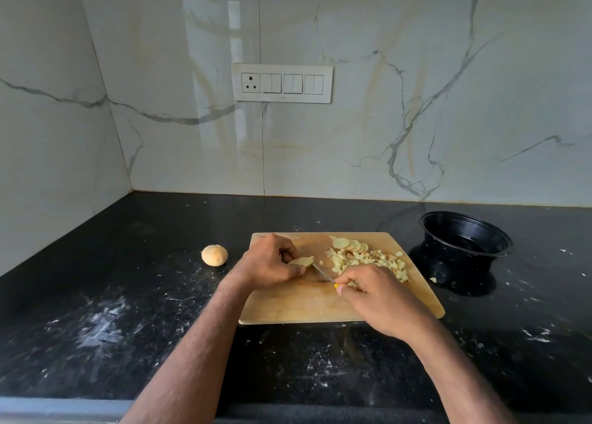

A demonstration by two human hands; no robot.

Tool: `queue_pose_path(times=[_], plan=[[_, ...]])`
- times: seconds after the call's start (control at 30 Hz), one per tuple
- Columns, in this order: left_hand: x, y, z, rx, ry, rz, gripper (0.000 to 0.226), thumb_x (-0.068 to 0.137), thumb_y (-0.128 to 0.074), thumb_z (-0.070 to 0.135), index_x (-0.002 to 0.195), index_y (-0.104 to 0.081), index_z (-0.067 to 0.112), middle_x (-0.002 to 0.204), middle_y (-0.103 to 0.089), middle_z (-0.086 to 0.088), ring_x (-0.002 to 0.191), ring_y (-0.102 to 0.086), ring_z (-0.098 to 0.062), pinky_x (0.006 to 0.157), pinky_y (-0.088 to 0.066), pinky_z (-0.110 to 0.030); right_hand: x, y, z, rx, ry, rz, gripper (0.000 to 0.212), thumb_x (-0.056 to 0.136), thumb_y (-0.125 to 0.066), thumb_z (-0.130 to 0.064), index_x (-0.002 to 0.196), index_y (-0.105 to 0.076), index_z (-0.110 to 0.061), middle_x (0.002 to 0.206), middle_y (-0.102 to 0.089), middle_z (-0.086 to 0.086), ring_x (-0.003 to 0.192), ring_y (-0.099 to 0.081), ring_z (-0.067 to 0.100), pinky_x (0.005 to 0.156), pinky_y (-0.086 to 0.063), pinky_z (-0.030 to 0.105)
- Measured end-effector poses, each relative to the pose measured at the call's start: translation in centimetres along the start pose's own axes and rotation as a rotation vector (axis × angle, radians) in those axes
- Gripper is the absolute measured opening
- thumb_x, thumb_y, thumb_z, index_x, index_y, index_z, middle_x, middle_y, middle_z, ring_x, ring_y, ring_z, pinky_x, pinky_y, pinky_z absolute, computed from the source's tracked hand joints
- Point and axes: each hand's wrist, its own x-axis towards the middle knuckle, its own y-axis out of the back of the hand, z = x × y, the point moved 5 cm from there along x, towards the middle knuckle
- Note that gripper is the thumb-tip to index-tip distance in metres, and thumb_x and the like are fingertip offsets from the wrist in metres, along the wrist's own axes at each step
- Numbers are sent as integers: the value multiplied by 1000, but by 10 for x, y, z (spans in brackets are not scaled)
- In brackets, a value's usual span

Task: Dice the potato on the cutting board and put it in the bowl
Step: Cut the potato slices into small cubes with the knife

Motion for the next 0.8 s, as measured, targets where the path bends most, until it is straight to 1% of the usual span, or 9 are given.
queue_pose_path(times=[0.1, 0.2, 0.27, 0.33, 0.43, 0.57, 0.63, 0.73, 0.8], plan=[[0, -1, 2, 19, -34, -15, 14, 74, -83, 28, 80, -72, 21, 78, -66, 5, 73, -59, -10, 62, -47, -20, -4, 8, 1, 4, -40, 106, 18, 99, -56, -37, 102, -72, -31, 99, -73, -10, 86, -72, 21, 78, -59, 45], [1, -1, 2, 14, -50, -23, 14, 73, -81, 26, 77, -68, 24, 75, -63, 8, 71, -58, -8, 60, -45, -19, -3, 10, -3, 61, -36, 145, 16, 99, -56, -35, 103, -71, -30, 88, -66, -19, 59, -68, 15, 64, -59, 39], [1, -1, 1, 9, -52, -22, 14, 73, -81, 27, 77, -67, 25, 74, -63, 10, 69, -57, -7, 59, -43, -17, -2, 4, -11, 99, -4, 133, 15, 100, -56, -35, 104, -70, -32, 94, -66, -22, 59, -66, 6, 63, -56, 32], [1, -2, 1, -5, -52, -18, 13, 72, -80, 26, 80, -70, 23, 74, -64, 9, 69, -58, -7, 59, -47, -21, -2, -3, -18, 105, 18, 89, 13, 100, -57, -34, 101, -69, -36, 72, -65, -24, 56, -60, 0, 60, -52, 33], [1, -2, 0, -13, -50, -6, 13, 71, -80, 26, 80, -71, 21, 75, -66, 8, 70, -59, -9, 63, -52, -27, -3, -7, -16, 79, -24, 66, 14, 100, -57, -31, 99, -70, -33, 55, -58, -17, 53, -64, 19, 63, -57, 41], [2, -1, -1, -5, -53, -16, 13, 71, -81, 26, 76, -70, 23, 75, -66, 6, 70, -59, -10, 62, -52, -26, -5, 2, -4, 73, -80, 174, 16, 99, -56, -27, 99, -72, -28, 75, -59, -22, 54, -66, 12, 54, -54, 24], [3, 0, -2, -2, -47, -8, 13, 71, -81, 27, 76, -70, 22, 74, -66, 4, 69, -59, -11, 63, -53, -31, -4, -1, -8, 114, -56, 155, 15, 99, -57, -29, 100, -71, -29, 85, -64, -21, 57, -67, 10, 63, -57, 27], [1, 0, -3, -11, -40, -2, 13, 71, -81, 26, 75, -70, 22, 72, -65, 5, 66, -58, -9, 61, -51, -29, -5, -12, -15, 129, -36, 96, 16, 99, -58, -29, 100, -73, -26, 67, -55, -25, 51, -62, 5, 76, -55, 27], [1, 0, -4, -13, -31, -3, 14, 71, -81, 26, 76, -70, 21, 74, -66, 4, 67, -58, -9, 62, -51, -28, -4, -11, -11, 92, -67, 133, 16, 100, -57, -28, 100, -73, -27, 78, -58, -27, 50, -60, 3, 60, -52, 17]])
